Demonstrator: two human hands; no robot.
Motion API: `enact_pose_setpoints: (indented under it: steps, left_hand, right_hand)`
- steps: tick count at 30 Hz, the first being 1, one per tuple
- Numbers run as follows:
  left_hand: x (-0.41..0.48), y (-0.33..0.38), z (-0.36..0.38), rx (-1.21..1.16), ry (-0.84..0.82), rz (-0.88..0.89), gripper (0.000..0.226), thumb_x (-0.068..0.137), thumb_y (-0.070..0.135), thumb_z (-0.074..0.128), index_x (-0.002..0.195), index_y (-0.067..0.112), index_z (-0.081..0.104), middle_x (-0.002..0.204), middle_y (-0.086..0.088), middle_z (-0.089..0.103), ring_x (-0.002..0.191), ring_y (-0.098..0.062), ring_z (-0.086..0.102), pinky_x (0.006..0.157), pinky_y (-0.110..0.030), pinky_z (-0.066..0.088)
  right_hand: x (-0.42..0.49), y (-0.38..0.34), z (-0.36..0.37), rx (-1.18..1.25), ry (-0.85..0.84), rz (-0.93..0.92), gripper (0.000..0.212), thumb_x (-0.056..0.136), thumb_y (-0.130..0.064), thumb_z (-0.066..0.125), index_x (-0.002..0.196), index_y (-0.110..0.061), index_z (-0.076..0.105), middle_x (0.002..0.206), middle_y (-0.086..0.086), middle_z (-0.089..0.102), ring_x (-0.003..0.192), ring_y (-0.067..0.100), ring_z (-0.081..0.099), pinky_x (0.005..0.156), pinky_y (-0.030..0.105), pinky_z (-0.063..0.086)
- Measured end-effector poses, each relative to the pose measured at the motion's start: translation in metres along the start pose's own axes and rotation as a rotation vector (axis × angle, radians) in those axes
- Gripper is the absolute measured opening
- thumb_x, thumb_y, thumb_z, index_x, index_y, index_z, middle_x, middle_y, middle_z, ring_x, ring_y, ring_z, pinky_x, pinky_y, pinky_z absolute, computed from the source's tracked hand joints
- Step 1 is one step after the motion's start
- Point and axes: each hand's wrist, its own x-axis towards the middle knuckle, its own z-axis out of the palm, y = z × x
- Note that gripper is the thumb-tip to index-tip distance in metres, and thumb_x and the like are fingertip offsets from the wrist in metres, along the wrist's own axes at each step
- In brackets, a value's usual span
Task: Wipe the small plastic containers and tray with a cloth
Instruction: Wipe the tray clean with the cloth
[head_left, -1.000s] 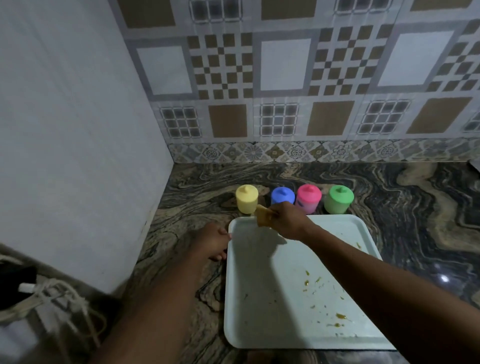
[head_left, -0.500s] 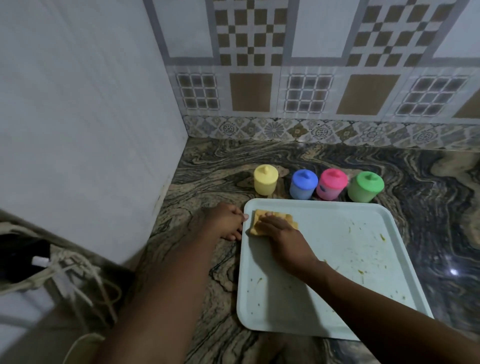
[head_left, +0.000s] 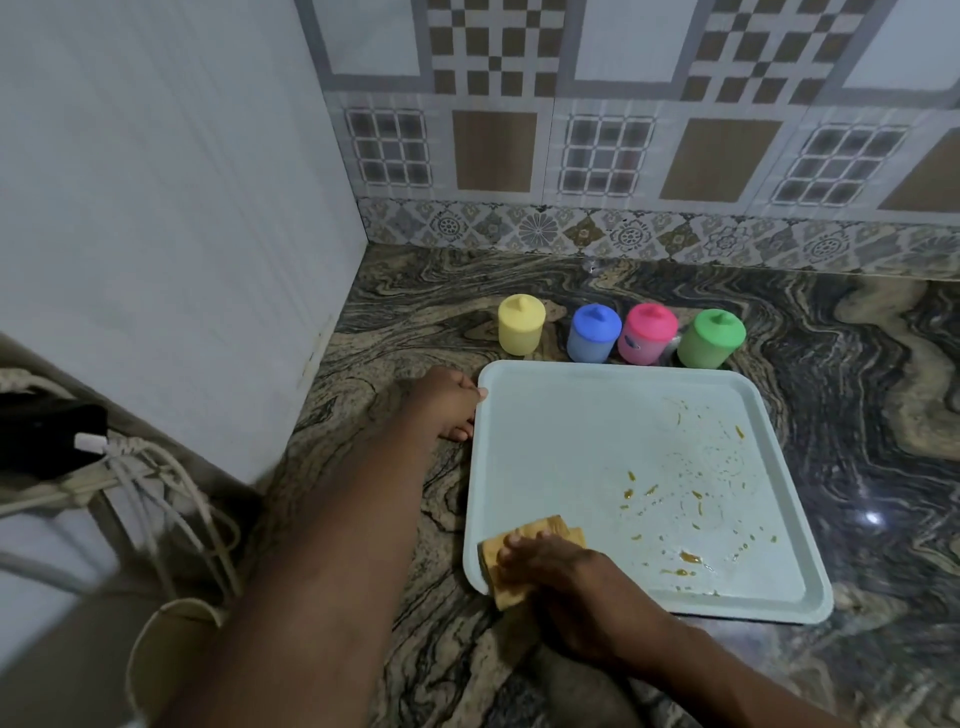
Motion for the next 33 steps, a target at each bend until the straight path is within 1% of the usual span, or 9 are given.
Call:
enact_pose_setpoints:
  steps: [3, 5, 9, 12, 16, 21, 28, 31, 33]
  left_hand:
    - [-0.002, 0.001, 0.001, 0.019, 0.038, 0.018, 0.020, 0.098, 0.030, 0.062, 0.097, 0.010, 0.065, 0.082, -0.013, 0.073, 0.061, -0.021, 0.070, 0.065, -0.036, 0.063]
    - [-0.006, 0.000, 0.002, 0.033, 0.077, 0.036, 0.023, 0.096, 0.033, 0.063, 0.096, 0.010, 0.067, 0.080, -0.012, 0.074, 0.067, -0.024, 0.074, 0.068, -0.039, 0.064]
    - [-0.024, -0.007, 0.011, 0.199, 0.233, 0.141, 0.034, 0.096, 0.043, 0.058, 0.094, 0.010, 0.065, 0.081, -0.007, 0.069, 0.074, -0.027, 0.066, 0.066, -0.033, 0.051]
    - [-0.042, -0.021, 0.024, 0.437, 0.298, 0.218, 0.029, 0.101, 0.042, 0.048, 0.093, 0.015, 0.055, 0.085, -0.007, 0.062, 0.077, -0.027, 0.057, 0.063, -0.035, 0.041]
    - [-0.045, -0.040, 0.035, 0.406, 0.290, 0.223, 0.035, 0.102, 0.042, 0.045, 0.075, 0.019, 0.047, 0.076, -0.009, 0.057, 0.076, -0.034, 0.058, 0.059, -0.036, 0.039]
    - [-0.045, -0.033, 0.028, 0.359, 0.227, 0.166, 0.043, 0.101, 0.042, 0.049, 0.068, 0.016, 0.045, 0.067, -0.010, 0.054, 0.068, -0.034, 0.058, 0.062, -0.039, 0.046]
    - [-0.041, -0.034, 0.029, 0.344, 0.230, 0.139, 0.043, 0.101, 0.042, 0.050, 0.068, 0.015, 0.046, 0.069, -0.015, 0.066, 0.059, -0.031, 0.066, 0.065, -0.044, 0.059]
    - [-0.044, -0.032, 0.029, 0.354, 0.228, 0.135, 0.042, 0.102, 0.042, 0.049, 0.071, 0.013, 0.050, 0.068, -0.014, 0.069, 0.058, -0.029, 0.069, 0.066, -0.045, 0.060]
    - [-0.045, -0.032, 0.030, 0.373, 0.239, 0.146, 0.042, 0.102, 0.042, 0.048, 0.073, 0.012, 0.052, 0.070, -0.013, 0.067, 0.064, -0.031, 0.068, 0.066, -0.043, 0.057]
  right_hand:
    - [-0.011, -0.020, -0.020, 0.049, -0.044, 0.123, 0.042, 0.081, -0.009, 0.057, 0.115, -0.030, 0.070, 0.116, -0.015, 0.071, 0.109, -0.006, 0.062, 0.093, 0.016, 0.047]
    - [-0.009, -0.024, -0.040, 0.069, -0.022, 0.211, 0.033, 0.084, -0.013, 0.051, 0.106, -0.029, 0.070, 0.097, -0.014, 0.072, 0.091, -0.002, 0.065, 0.079, 0.023, 0.051]
    - [0.015, -0.005, -0.082, 0.149, 0.303, 0.335, 0.028, 0.092, -0.012, 0.049, 0.099, -0.026, 0.071, 0.076, -0.011, 0.069, 0.064, 0.002, 0.059, 0.060, 0.025, 0.042]
    - [0.047, 0.008, -0.095, 0.072, 0.444, 0.336, 0.036, 0.094, -0.007, 0.050, 0.107, -0.031, 0.072, 0.094, -0.009, 0.074, 0.076, 0.009, 0.065, 0.067, 0.027, 0.048]
    - [0.082, 0.013, -0.056, -0.074, 0.329, 0.298, 0.037, 0.090, -0.008, 0.050, 0.119, -0.021, 0.070, 0.117, 0.004, 0.072, 0.104, 0.027, 0.066, 0.086, 0.034, 0.049]
    - [0.057, 0.008, 0.011, -0.193, 0.126, 0.168, 0.056, 0.082, -0.022, 0.042, 0.134, -0.012, 0.062, 0.150, 0.010, 0.049, 0.147, 0.028, 0.032, 0.120, 0.050, 0.021]
    - [0.001, -0.010, -0.003, -0.054, -0.123, -0.013, 0.045, 0.086, -0.020, 0.048, 0.127, -0.027, 0.065, 0.141, -0.006, 0.059, 0.139, 0.011, 0.044, 0.117, 0.039, 0.033]
    - [-0.009, -0.015, -0.038, 0.032, -0.140, 0.121, 0.036, 0.086, -0.010, 0.050, 0.113, -0.026, 0.068, 0.111, -0.010, 0.072, 0.107, 0.007, 0.065, 0.092, 0.033, 0.052]
    - [-0.008, -0.012, -0.063, 0.207, 0.011, 0.254, 0.022, 0.093, -0.006, 0.049, 0.098, -0.014, 0.069, 0.088, -0.003, 0.073, 0.079, 0.009, 0.066, 0.075, 0.035, 0.055]
